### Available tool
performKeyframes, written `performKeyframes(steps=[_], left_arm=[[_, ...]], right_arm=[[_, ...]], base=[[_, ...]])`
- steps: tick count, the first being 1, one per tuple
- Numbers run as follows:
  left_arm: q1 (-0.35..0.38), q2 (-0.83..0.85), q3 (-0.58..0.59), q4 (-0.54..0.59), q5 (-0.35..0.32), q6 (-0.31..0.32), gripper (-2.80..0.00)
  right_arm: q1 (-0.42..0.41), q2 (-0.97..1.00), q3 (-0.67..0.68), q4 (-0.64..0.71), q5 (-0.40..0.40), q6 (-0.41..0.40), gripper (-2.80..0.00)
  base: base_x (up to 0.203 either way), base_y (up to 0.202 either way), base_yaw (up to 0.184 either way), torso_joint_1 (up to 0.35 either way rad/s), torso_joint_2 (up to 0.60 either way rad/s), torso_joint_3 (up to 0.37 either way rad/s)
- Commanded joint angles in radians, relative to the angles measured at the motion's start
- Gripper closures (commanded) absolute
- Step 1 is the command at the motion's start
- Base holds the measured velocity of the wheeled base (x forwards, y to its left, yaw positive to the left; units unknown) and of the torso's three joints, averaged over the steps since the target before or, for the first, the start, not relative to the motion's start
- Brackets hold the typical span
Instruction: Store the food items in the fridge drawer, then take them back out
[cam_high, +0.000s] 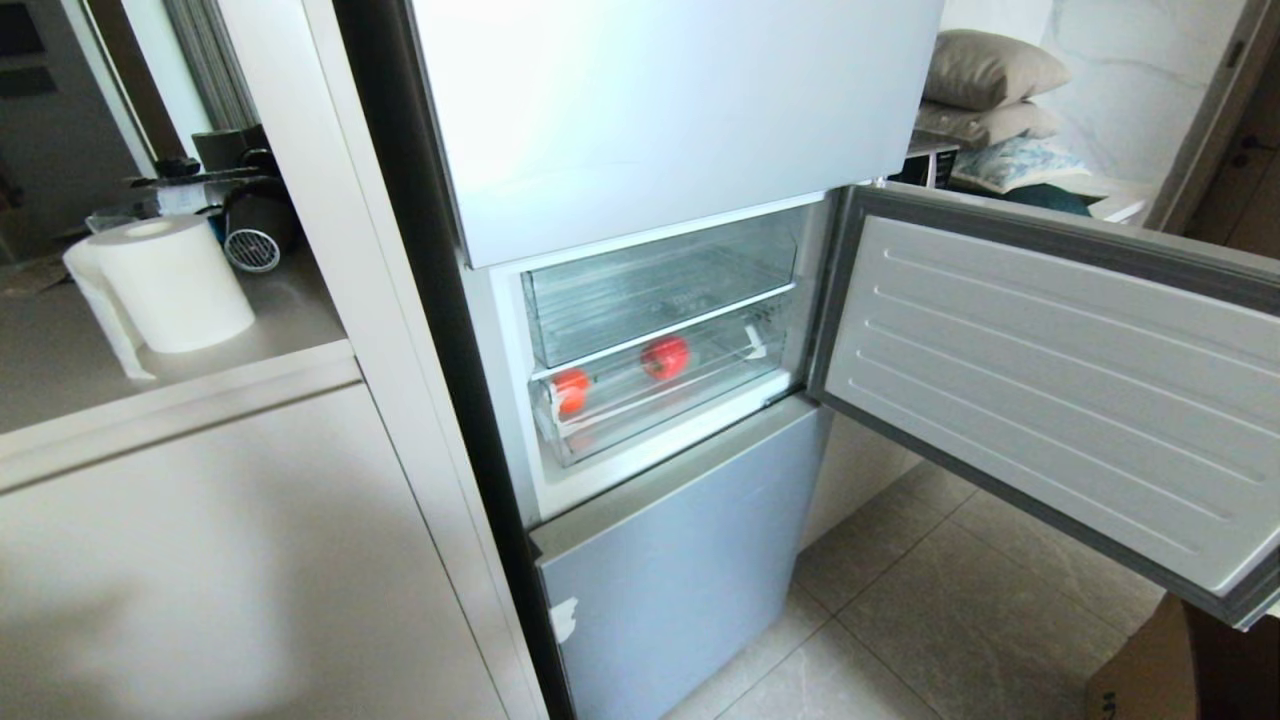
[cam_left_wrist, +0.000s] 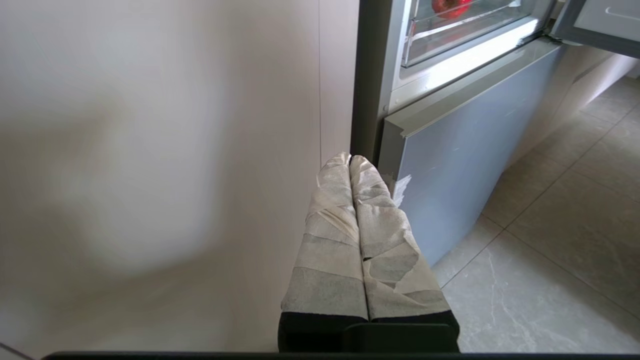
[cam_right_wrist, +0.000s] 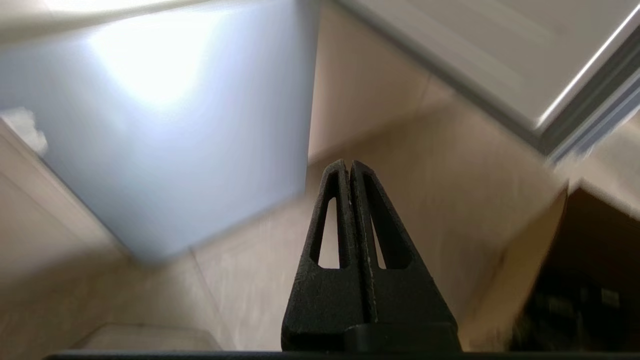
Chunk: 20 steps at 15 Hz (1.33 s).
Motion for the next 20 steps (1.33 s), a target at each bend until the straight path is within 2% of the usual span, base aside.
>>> performKeyframes(steps=[1, 3, 4, 6, 7, 8, 9, 10, 12, 13, 14, 16, 18, 20], left_arm=[[0.0, 0.0, 0.0, -0.001, 0.001, 0.0, 0.0], [0.0, 0.0, 0.0, -0.001, 0.001, 0.0, 0.0], [0.0, 0.0, 0.0, -0.001, 0.001, 0.0, 0.0], [0.0, 0.0, 0.0, -0.001, 0.001, 0.0, 0.0], [0.0, 0.0, 0.0, -0.001, -0.001, 0.0, 0.0], [0.0, 0.0, 0.0, -0.001, 0.001, 0.0, 0.0], [0.0, 0.0, 0.0, -0.001, 0.001, 0.0, 0.0], [0.0, 0.0, 0.0, -0.001, 0.001, 0.0, 0.0], [0.0, 0.0, 0.0, -0.001, 0.001, 0.0, 0.0], [0.0, 0.0, 0.0, -0.001, 0.001, 0.0, 0.0], [0.0, 0.0, 0.0, -0.001, 0.001, 0.0, 0.0], [0.0, 0.0, 0.0, -0.001, 0.001, 0.0, 0.0], [0.0, 0.0, 0.0, -0.001, 0.001, 0.0, 0.0], [0.0, 0.0, 0.0, -0.001, 0.001, 0.0, 0.0]], right_arm=[[0.0, -0.134, -0.005, -0.017, -0.003, 0.006, 0.0], [-0.011, -0.065, -0.062, -0.05, -0.044, 0.065, 0.0], [-0.031, 0.014, -0.108, -0.071, -0.06, 0.128, 0.0], [-0.126, 0.276, -0.226, -0.135, -0.081, 0.325, 0.0], [-0.22, 0.43, -0.277, -0.179, -0.07, 0.418, 0.0], [-0.348, 0.552, -0.312, -0.235, -0.031, 0.495, 0.0], [-0.515, 0.647, -0.338, -0.3, 0.029, 0.574, 0.0], [-0.69, 0.716, -0.361, -0.368, 0.108, 0.653, 0.0], [-0.982, 0.89, -0.407, -0.507, 0.286, 0.787, 0.0], [-1.068, 0.986, -0.426, -0.575, 0.349, 0.833, 0.0], [-1.118, 1.065, -0.442, -0.647, 0.395, 0.867, 0.0], [-1.262, 1.19, -0.465, -0.819, 0.453, 0.913, 0.0], [-1.319, 1.297, -0.504, -0.943, 0.474, 0.929, 0.0], [-1.331, 1.41, -0.592, -0.984, 0.482, 0.939, 0.0]], base=[[0.0, 0.0, 0.0, 0.0, 0.0, 0.0], [0.0, 0.0, 0.0, 0.0, 0.0, 0.0], [0.0, 0.0, 0.0, 0.0, 0.0, 0.0], [0.0, 0.0, 0.0, 0.0, 0.0, 0.0], [0.0, 0.0, 0.0, 0.0, 0.0, 0.0], [0.0, 0.0, 0.0, 0.0, 0.0, 0.0], [0.0, 0.0, 0.0, 0.0, 0.0, 0.0], [0.0, 0.0, 0.0, 0.0, 0.0, 0.0], [0.0, 0.0, 0.0, 0.0, 0.0, 0.0], [0.0, 0.0, 0.0, 0.0, 0.0, 0.0], [0.0, 0.0, 0.0, 0.0, 0.0, 0.0], [0.0, 0.0, 0.0, 0.0, 0.0, 0.0], [0.0, 0.0, 0.0, 0.0, 0.0, 0.0], [0.0, 0.0, 0.0, 0.0, 0.0, 0.0]])
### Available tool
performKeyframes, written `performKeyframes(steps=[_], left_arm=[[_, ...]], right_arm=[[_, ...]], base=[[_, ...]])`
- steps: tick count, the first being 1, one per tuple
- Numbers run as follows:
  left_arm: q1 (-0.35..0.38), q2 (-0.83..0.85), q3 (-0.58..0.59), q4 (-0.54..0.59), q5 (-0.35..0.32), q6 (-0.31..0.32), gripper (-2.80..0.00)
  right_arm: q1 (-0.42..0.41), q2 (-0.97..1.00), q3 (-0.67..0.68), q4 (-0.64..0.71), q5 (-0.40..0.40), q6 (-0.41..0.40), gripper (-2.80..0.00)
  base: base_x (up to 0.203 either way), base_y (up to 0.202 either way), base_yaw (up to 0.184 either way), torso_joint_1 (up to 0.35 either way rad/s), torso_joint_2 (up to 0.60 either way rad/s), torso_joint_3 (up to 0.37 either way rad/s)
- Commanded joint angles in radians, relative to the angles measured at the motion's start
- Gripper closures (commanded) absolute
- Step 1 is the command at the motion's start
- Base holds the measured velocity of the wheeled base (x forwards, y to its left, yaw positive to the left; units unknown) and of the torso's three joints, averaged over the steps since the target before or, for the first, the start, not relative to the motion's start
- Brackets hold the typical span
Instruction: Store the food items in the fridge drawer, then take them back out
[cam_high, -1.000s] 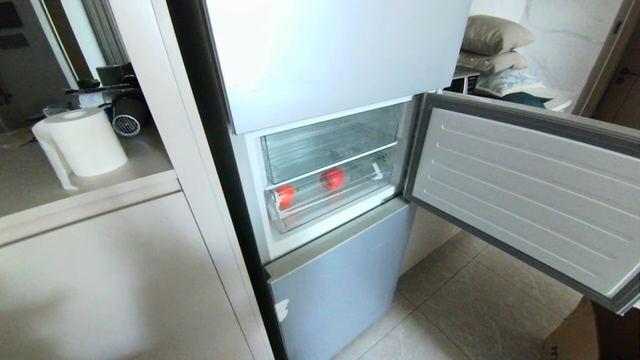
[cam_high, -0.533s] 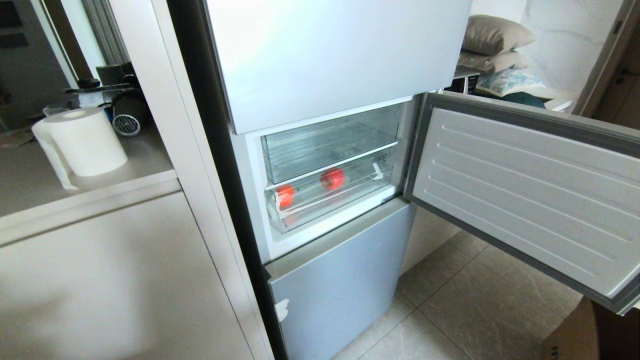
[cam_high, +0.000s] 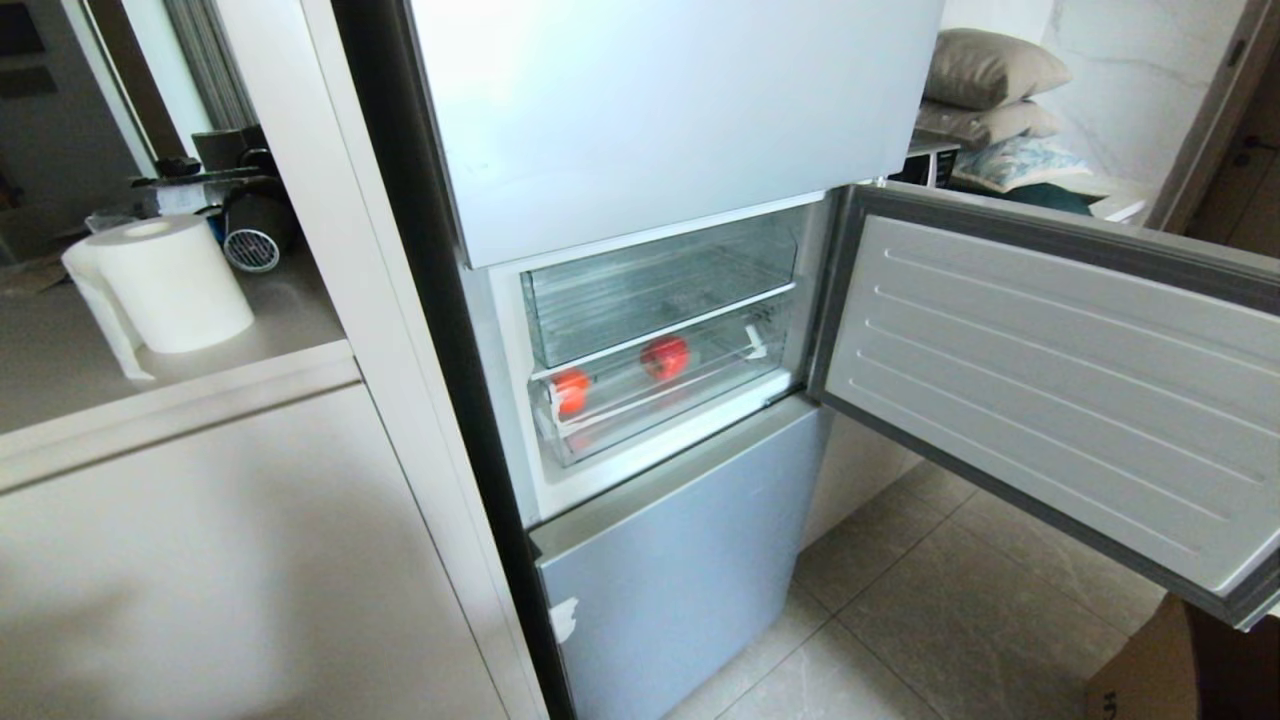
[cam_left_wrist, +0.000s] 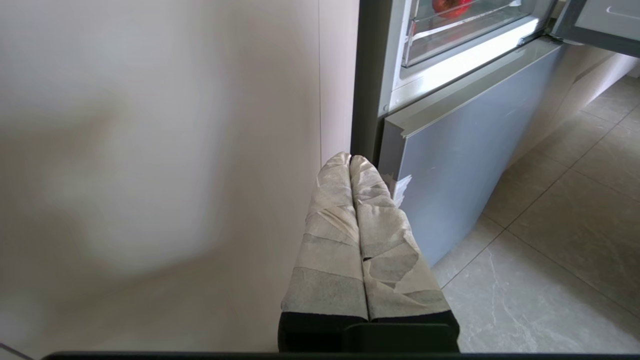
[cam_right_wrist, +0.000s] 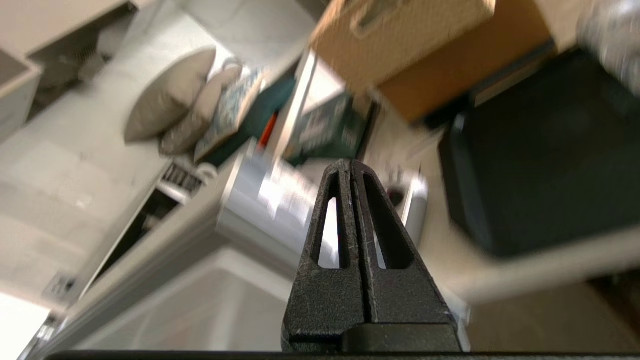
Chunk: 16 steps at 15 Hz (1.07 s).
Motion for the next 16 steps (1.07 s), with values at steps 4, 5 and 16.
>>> performKeyframes(steps=[4, 5, 16], left_arm=[[0.0, 0.0, 0.0, 0.0, 0.0, 0.0, 0.0], [0.0, 0.0, 0.0, 0.0, 0.0, 0.0, 0.0], [0.0, 0.0, 0.0, 0.0, 0.0, 0.0, 0.0]], right_arm=[[-0.018, 0.364, -0.27, -0.026, 0.112, 0.098, 0.0], [-0.014, 0.414, -0.335, -0.01, 0.171, 0.139, 0.0], [0.207, 0.675, -0.75, 0.321, 0.419, 0.279, 0.0]], base=[[0.0, 0.0, 0.0, 0.0, 0.0, 0.0], [0.0, 0.0, 0.0, 0.0, 0.0, 0.0], [0.0, 0.0, 0.0, 0.0, 0.0, 0.0]])
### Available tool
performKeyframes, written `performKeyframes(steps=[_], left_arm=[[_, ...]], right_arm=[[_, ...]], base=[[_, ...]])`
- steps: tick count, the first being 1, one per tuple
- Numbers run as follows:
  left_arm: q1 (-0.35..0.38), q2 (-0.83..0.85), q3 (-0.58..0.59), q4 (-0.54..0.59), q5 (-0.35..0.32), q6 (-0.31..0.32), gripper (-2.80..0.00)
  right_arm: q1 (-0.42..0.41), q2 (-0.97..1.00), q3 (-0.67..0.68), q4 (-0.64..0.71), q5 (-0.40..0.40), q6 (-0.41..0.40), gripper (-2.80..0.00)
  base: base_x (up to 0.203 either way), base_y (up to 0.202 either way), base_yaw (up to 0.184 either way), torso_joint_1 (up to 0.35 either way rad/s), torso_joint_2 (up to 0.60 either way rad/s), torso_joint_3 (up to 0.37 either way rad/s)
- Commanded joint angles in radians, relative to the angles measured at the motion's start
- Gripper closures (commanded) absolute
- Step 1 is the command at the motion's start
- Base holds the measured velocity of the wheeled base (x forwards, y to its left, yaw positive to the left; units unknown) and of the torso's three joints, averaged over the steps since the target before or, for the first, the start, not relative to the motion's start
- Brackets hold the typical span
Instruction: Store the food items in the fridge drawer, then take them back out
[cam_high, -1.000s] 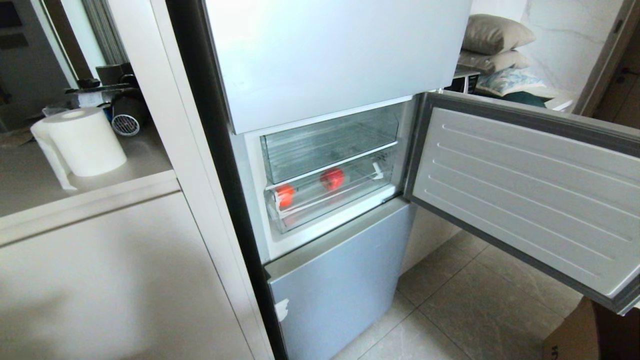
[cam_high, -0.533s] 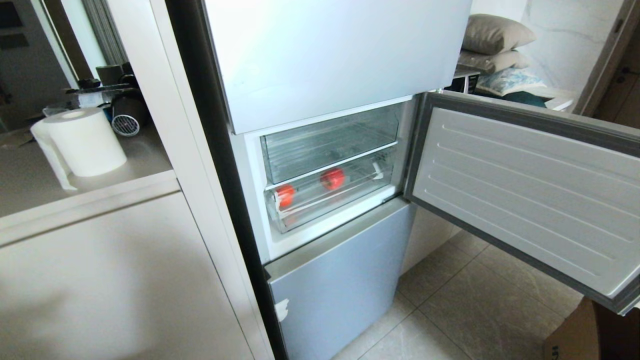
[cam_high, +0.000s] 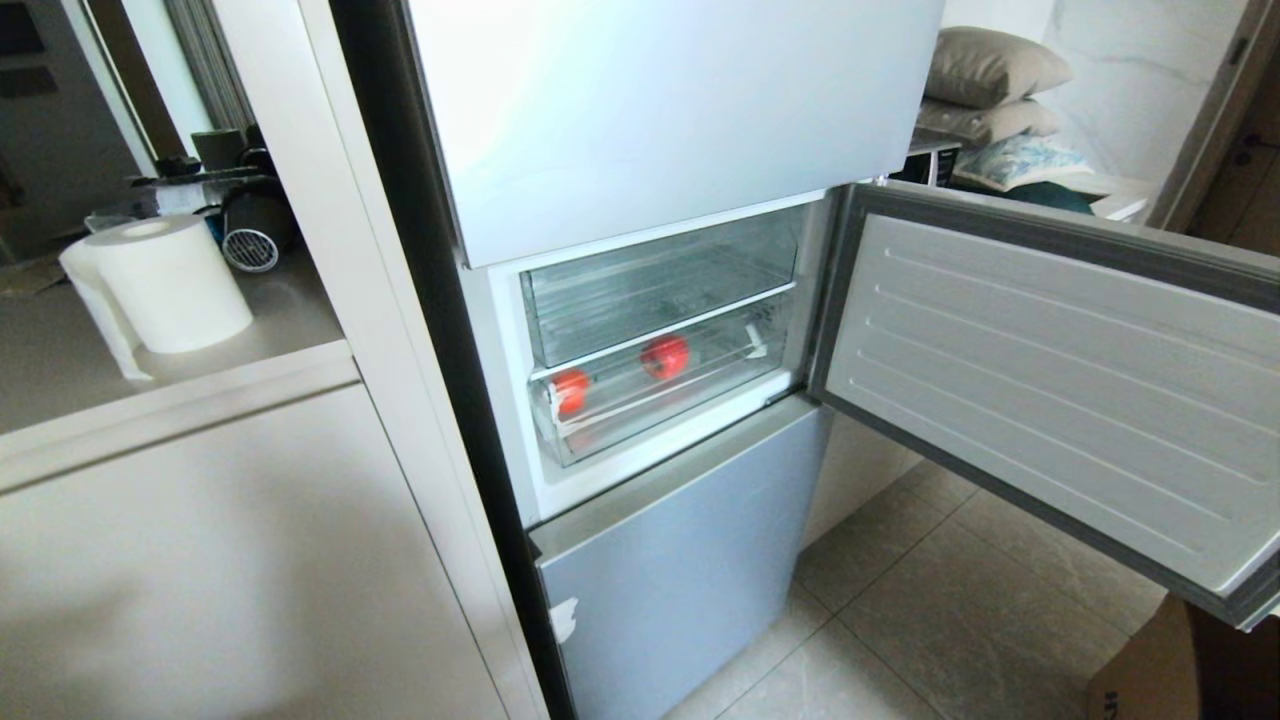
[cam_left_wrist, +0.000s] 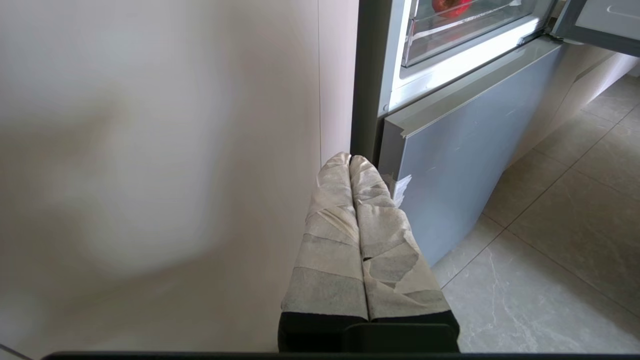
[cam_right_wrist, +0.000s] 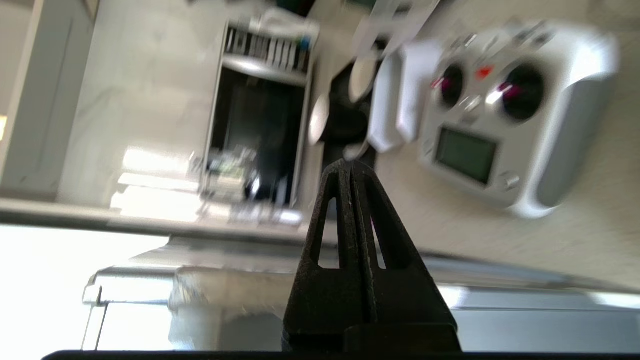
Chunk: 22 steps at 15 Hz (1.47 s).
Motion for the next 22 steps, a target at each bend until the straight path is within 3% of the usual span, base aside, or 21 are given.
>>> performKeyframes(steps=[1, 3, 7, 14, 16, 19, 21, 22], left_arm=[[0.0, 0.0, 0.0, 0.0, 0.0, 0.0, 0.0], [0.0, 0.0, 0.0, 0.0, 0.0, 0.0, 0.0], [0.0, 0.0, 0.0, 0.0, 0.0, 0.0, 0.0], [0.0, 0.0, 0.0, 0.0, 0.0, 0.0, 0.0], [0.0, 0.0, 0.0, 0.0, 0.0, 0.0, 0.0], [0.0, 0.0, 0.0, 0.0, 0.0, 0.0, 0.0], [0.0, 0.0, 0.0, 0.0, 0.0, 0.0, 0.0], [0.0, 0.0, 0.0, 0.0, 0.0, 0.0, 0.0]], right_arm=[[0.016, 0.031, -0.07, 0.044, 0.069, 0.045, 0.0], [0.017, 0.003, -0.072, 0.083, 0.162, 0.092, 0.0], [0.017, -0.091, -0.006, 0.186, 0.229, 0.107, 0.0], [-0.017, -0.35, 0.157, 0.19, 0.281, 0.118, 0.0], [-0.04, -0.422, 0.101, 0.182, 0.285, 0.193, 0.0], [-0.048, -0.443, -0.049, 0.131, 0.284, 0.419, 0.0], [-0.044, -0.427, 0.006, 0.023, 0.268, 0.396, 0.0], [-0.032, -0.405, 0.056, -0.034, 0.236, 0.327, 0.0]], base=[[0.0, 0.0, 0.0, 0.0, 0.0, 0.0], [0.0, 0.0, 0.0, 0.0, 0.0, 0.0], [0.0, 0.0, 0.0, 0.0, 0.0, 0.0], [0.0, 0.0, 0.0, 0.0, 0.0, 0.0], [0.0, 0.0, 0.0, 0.0, 0.0, 0.0], [0.0, 0.0, 0.0, 0.0, 0.0, 0.0], [0.0, 0.0, 0.0, 0.0, 0.0, 0.0], [0.0, 0.0, 0.0, 0.0, 0.0, 0.0]])
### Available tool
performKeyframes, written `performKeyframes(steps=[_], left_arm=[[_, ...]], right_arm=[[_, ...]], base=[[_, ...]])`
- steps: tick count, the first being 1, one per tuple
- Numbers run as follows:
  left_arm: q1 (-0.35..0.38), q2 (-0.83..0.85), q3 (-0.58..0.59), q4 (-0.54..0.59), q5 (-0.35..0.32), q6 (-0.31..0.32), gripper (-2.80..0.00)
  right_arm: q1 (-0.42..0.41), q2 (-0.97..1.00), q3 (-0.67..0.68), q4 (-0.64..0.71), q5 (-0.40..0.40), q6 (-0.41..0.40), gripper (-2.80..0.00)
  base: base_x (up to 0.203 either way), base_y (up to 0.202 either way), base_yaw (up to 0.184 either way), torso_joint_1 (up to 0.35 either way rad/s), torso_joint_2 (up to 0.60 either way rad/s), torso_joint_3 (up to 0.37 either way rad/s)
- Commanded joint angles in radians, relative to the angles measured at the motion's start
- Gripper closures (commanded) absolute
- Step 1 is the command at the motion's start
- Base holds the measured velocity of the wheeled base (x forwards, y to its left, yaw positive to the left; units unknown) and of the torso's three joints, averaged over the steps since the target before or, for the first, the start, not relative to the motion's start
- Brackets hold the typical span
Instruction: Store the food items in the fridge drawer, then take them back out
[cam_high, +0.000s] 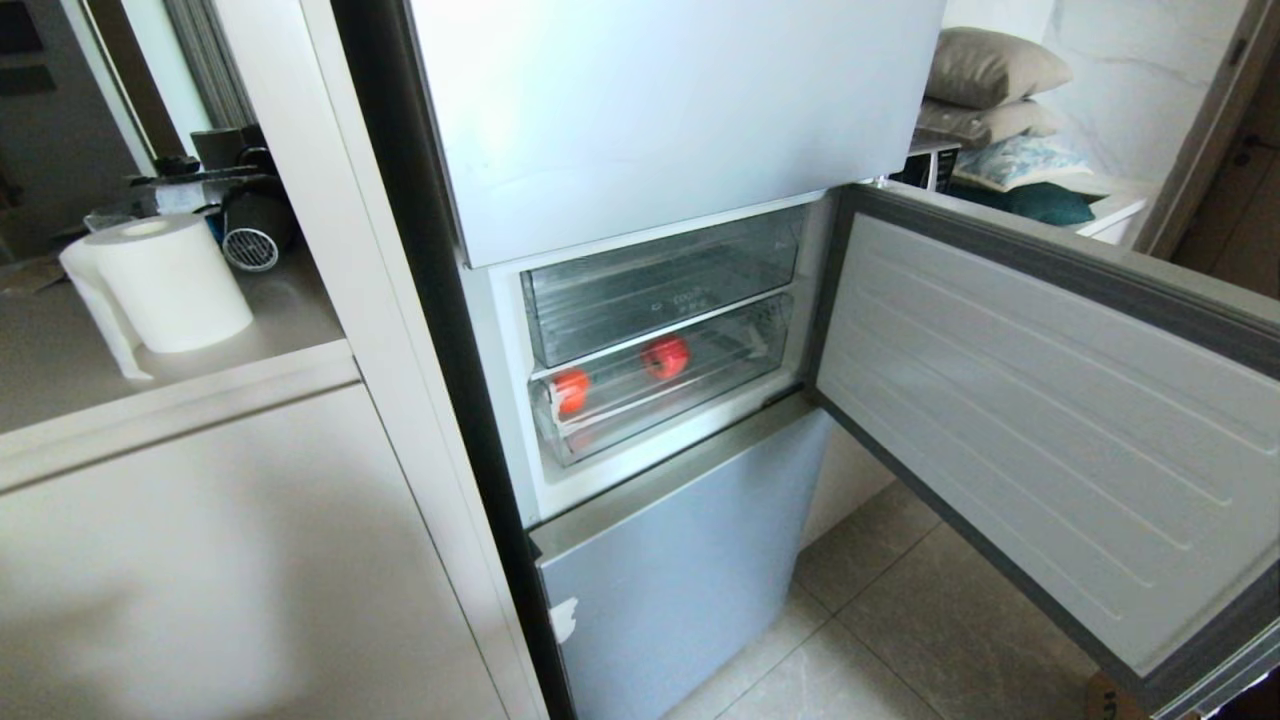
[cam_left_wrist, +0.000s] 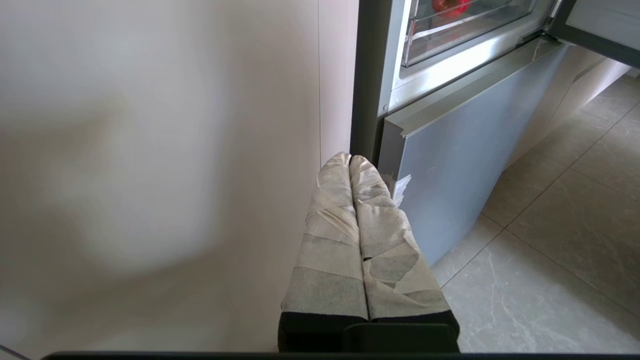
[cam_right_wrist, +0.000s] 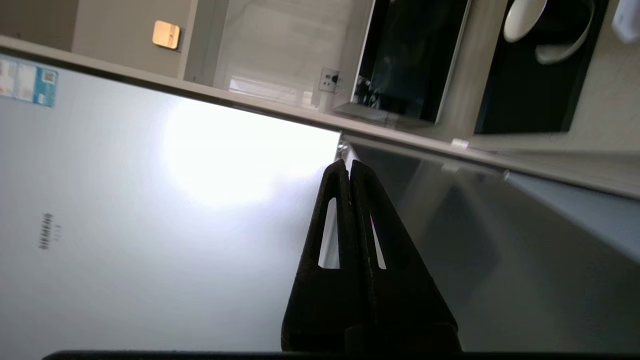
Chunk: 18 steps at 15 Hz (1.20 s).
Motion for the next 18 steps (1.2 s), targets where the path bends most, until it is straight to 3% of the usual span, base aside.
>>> performKeyframes(steps=[1, 3, 5, 6, 7, 8, 11, 12, 14, 16, 18], left_arm=[[0.001, 0.0, 0.0, 0.0, 0.0, 0.0, 0.0], [0.001, 0.0, 0.0, 0.0, 0.0, 0.0, 0.0], [0.001, 0.0, 0.0, 0.0, 0.0, 0.0, 0.0], [0.001, 0.0, 0.0, 0.0, 0.0, 0.0, 0.0], [0.001, 0.0, 0.0, 0.0, 0.0, 0.0, 0.0], [0.001, 0.0, 0.0, 0.0, 0.0, 0.0, 0.0], [0.001, 0.0, 0.0, 0.0, 0.0, 0.0, 0.0], [0.001, 0.0, 0.0, 0.0, 0.0, 0.0, 0.0], [0.001, 0.0, 0.0, 0.0, 0.0, 0.0, 0.0], [0.001, 0.0, 0.0, 0.0, 0.0, 0.0, 0.0], [0.001, 0.0, 0.0, 0.0, 0.0, 0.0, 0.0]], right_arm=[[0.031, 0.029, 0.079, -0.087, -0.105, -0.132, 0.0], [0.1, 0.035, 0.088, 0.007, -0.465, -0.253, 0.0], [0.221, 0.024, 0.102, 0.196, -0.827, -0.439, 0.0], [0.289, 0.008, 0.136, 0.242, -0.928, -0.491, 0.0], [0.356, -0.014, 0.195, 0.268, -0.991, -0.553, 0.0], [0.423, -0.031, 0.261, 0.281, -1.023, -0.663, 0.0], [0.524, -0.068, 0.353, 0.288, -1.046, -0.983, 0.0], [0.528, -0.075, 0.359, 0.287, -1.023, -1.095, 0.0], [0.529, -0.084, 0.361, 0.286, -0.892, -1.28, 0.0], [0.529, -0.086, 0.371, 0.278, -0.787, -1.363, 0.0], [0.531, -0.09, 0.391, 0.26, -0.625, -1.402, 0.0]], base=[[0.0, 0.0, 0.0, 0.0, 0.0, 0.0], [0.0, 0.0, 0.0, 0.0, 0.0, 0.0], [0.0, 0.0, 0.0, 0.0, 0.0, 0.0], [0.0, 0.0, 0.0, 0.0, 0.0, 0.0], [0.0, 0.0, 0.0, 0.0, 0.0, 0.0], [0.0, 0.0, 0.0, 0.0, 0.0, 0.0], [0.0, 0.0, 0.0, 0.0, 0.0, 0.0], [0.0, 0.0, 0.0, 0.0, 0.0, 0.0], [0.0, 0.0, 0.0, 0.0, 0.0, 0.0], [0.0, 0.0, 0.0, 0.0, 0.0, 0.0], [0.0, 0.0, 0.0, 0.0, 0.0, 0.0]])
